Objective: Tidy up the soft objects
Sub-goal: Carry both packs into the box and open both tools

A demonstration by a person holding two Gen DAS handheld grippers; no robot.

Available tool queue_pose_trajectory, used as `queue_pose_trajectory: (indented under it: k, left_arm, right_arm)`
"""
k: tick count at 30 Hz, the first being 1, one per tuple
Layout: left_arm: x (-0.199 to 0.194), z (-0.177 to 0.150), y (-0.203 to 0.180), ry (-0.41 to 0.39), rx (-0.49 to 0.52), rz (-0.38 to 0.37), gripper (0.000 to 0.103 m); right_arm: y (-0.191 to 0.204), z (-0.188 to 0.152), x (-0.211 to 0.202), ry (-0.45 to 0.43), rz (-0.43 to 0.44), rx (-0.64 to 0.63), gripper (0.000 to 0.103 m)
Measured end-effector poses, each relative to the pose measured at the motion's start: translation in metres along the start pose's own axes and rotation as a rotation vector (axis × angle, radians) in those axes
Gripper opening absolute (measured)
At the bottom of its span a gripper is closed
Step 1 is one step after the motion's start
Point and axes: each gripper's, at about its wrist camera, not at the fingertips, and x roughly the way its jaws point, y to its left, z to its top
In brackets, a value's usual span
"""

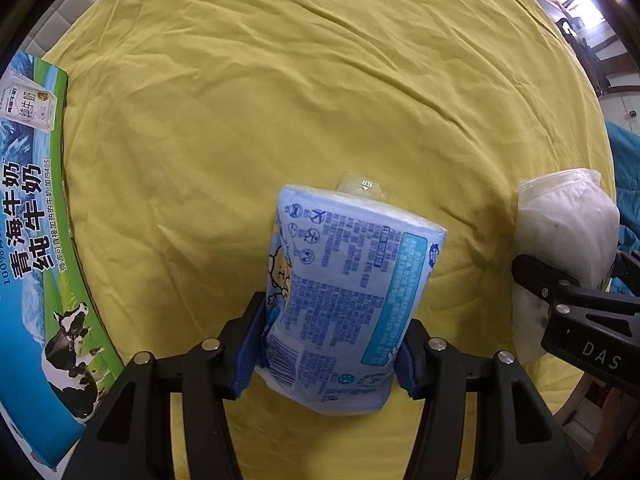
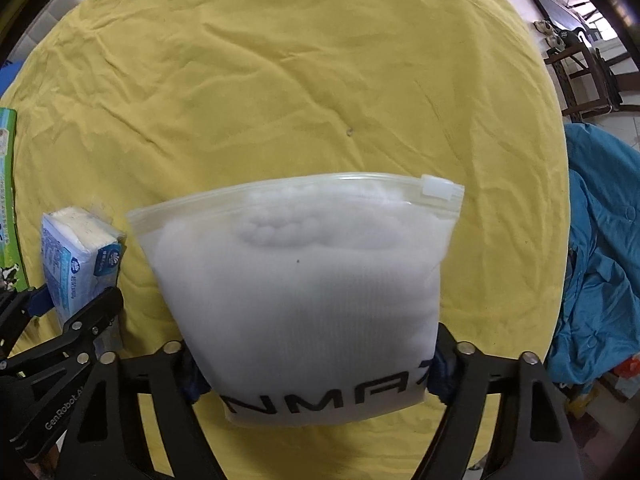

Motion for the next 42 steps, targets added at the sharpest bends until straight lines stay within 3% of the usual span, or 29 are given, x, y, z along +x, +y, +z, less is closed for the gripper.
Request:
queue_pose_trajectory:
  k: [9, 17, 24, 33, 42]
  left_arm:
    - [-0.024, 0.001, -0.002, -0.039, 0.004, -0.021, 0.050]
    - [-0.083, -0.004, 0.004, -0.146, 0.003, -0.061, 0.050]
    - [-0.144, -0.018, 0.030, -0.249, -0.018, -0.120, 0.049]
    - [-0.207, -0.057, 0.107, -0.354, -0.077, -0.184, 0.049]
    - [-0.231, -0.101, 0.222, -0.414, -0.195, -0.119, 0.049]
  right_arm:
    - [-0.004, -0.013, -0.036, -0.044, 0.036, 0.012, 0.071]
    - [0.007, -0.021, -0.089, -0.117, 0.102, 0.013, 0.071]
    - [0.034, -0.037, -0.156, -0.209, 0.130, -0.022, 0.071]
    - [0.112, -0.054, -0.220, -0.287, 0.216, -0.057, 0.070]
    - [0.238, -0.064, -0.248, -0.309, 0.293, -0.164, 0.070]
